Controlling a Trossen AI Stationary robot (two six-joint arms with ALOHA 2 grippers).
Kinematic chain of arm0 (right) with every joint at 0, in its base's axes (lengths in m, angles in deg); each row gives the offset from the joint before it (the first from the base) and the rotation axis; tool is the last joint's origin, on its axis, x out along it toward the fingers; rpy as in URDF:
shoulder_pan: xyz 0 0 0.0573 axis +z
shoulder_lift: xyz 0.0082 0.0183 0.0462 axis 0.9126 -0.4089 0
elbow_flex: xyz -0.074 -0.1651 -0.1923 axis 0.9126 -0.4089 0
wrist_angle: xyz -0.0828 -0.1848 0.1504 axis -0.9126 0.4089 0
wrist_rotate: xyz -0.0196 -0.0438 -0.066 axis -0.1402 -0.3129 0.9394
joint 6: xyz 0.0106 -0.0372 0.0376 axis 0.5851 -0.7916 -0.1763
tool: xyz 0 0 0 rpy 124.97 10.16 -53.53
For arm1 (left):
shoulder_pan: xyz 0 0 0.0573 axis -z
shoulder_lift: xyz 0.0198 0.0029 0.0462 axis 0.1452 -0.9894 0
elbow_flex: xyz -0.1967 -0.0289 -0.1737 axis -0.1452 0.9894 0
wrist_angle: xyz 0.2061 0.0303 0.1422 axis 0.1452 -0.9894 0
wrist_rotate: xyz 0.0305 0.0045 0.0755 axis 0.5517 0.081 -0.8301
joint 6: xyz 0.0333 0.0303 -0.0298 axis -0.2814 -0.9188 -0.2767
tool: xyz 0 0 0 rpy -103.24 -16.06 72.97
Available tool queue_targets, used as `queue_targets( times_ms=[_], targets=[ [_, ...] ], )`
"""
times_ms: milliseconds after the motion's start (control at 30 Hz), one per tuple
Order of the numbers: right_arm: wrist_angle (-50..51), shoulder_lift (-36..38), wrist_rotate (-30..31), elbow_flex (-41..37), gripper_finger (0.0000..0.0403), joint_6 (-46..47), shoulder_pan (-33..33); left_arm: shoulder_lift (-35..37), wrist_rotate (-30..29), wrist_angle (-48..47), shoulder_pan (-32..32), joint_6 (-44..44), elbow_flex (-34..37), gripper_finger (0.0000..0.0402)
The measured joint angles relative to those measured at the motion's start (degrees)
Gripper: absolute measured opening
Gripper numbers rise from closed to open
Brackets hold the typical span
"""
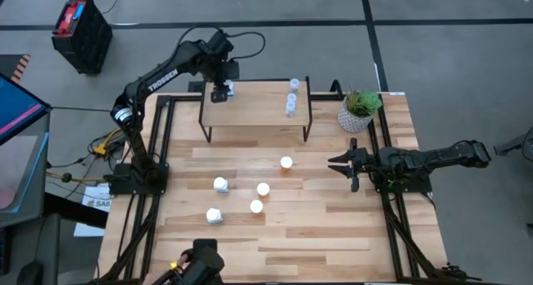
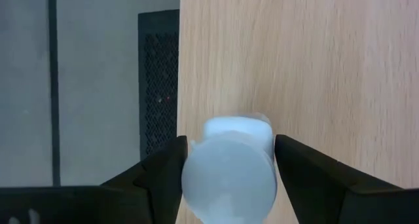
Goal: Pick and place medicine bottles onto shelf by color
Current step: Put the top white pill bottle on the shelf, then put the top white pill bottle aligned with the other white pill bottle on the shelf
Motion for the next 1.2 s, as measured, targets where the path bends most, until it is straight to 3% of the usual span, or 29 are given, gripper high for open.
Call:
queue_targets(
  times_ms=[367,800,1200],
  targets=[
    [0.0,-0.01,0.0,0.0,0.012,0.01,0.0,0.02,-2.38,-0.05,0.13,3.78,0.0,0.0218],
    [0.01,-0.01,0.0,0.0,0.012,0.0,0.0,0.06,-2.96,0.5,1.38,2.62,0.0,0.0261],
    [-0.01,-0.01,0.0,0.0,0.012,0.01,0.0,0.07,-2.97,3.62,5.46,0.27,0.0,0.0266]
  ],
)
